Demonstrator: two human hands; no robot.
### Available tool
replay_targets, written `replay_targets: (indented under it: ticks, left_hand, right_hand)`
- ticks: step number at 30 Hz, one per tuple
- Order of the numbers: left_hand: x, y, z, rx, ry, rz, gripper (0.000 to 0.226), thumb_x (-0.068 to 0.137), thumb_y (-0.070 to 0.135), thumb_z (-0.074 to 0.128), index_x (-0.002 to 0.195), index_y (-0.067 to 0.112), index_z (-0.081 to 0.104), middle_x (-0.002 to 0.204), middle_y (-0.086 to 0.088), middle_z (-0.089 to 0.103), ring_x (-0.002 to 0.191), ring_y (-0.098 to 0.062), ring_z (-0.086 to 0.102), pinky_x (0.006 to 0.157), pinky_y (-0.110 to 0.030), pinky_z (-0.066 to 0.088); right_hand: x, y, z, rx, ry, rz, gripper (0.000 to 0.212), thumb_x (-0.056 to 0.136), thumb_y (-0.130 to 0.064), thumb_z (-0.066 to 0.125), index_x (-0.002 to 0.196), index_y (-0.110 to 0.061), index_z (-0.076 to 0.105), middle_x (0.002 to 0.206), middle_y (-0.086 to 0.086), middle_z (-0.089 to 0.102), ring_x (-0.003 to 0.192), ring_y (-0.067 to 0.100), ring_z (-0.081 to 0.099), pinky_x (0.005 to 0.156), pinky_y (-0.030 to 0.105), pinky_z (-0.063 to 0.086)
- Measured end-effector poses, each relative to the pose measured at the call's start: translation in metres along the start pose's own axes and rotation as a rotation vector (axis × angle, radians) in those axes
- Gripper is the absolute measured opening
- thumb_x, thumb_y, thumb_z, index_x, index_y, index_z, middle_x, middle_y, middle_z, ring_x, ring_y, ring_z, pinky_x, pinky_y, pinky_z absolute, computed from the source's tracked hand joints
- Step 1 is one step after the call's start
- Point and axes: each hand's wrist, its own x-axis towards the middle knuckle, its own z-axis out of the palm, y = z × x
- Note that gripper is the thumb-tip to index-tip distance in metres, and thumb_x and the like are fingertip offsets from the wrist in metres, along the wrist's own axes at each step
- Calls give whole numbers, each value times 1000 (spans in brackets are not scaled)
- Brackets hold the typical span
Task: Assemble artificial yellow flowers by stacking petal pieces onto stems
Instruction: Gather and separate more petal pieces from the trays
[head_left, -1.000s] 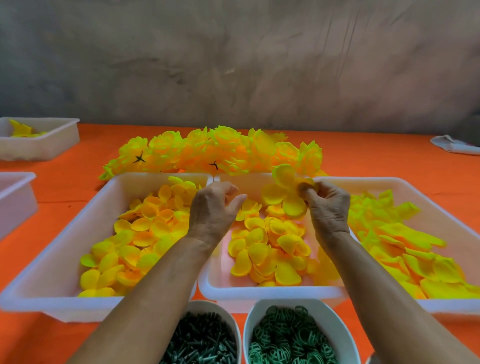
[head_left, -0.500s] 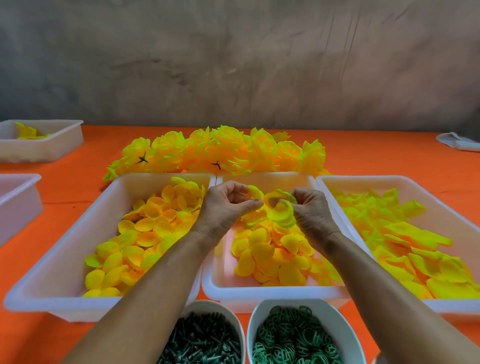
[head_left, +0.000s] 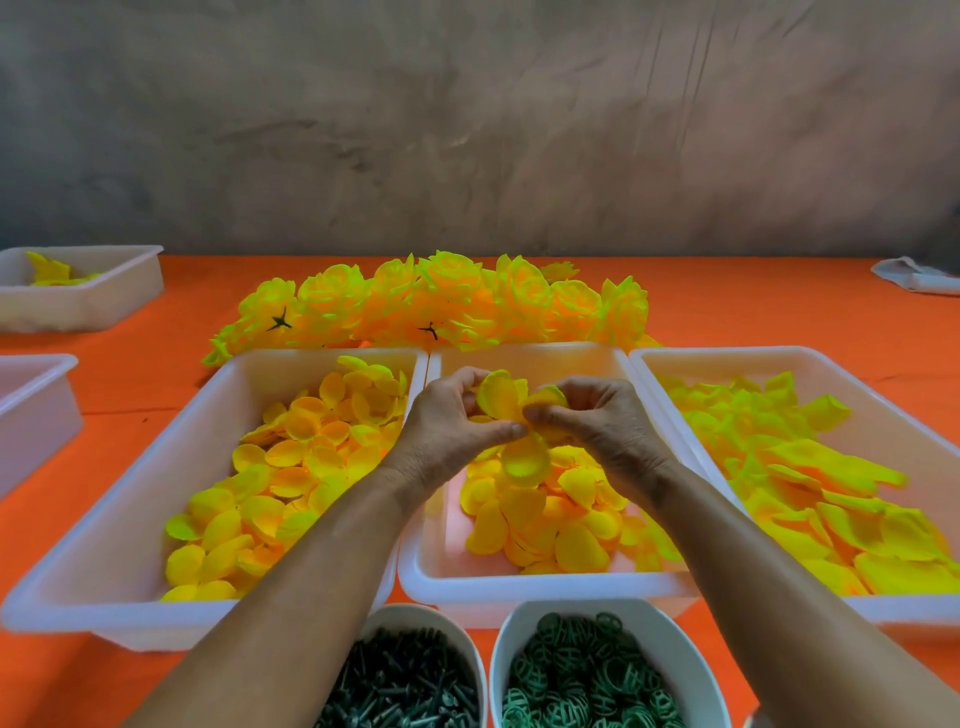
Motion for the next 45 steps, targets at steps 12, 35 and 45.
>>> replay_targets:
  ticks: [12, 35, 45]
  left_hand:
    - [0, 4, 2, 117, 262, 121, 68, 66, 22, 84, 125, 20, 50, 114, 0, 61, 103, -15, 58, 80, -28, 50]
    - [2, 3, 1, -84, 46, -2, 17, 86, -3, 60, 74, 9, 60, 57, -1, 64, 47, -8, 62, 43, -17, 45]
    - [2, 4, 0, -196, 74, -4, 15, 85, -1, 64, 76, 7, 55, 74, -12, 65, 58, -7, 66, 49, -19, 50]
  right_hand:
    - [1, -4, 0, 70, 40, 131, 7, 78, -10, 68, 72, -8, 68, 61, 4, 70, 56, 11, 67, 51, 20, 52]
    - [-2, 1, 10, -380, 44, -218, 14, 80, 1, 70, 66, 4, 68, 58, 15, 63, 53, 7, 53, 54, 25, 43]
    - [0, -1, 1, -151, 234, -138, 25, 77, -7, 73, 57, -12, 60, 51, -4, 62, 42, 4, 52, 45, 16, 41]
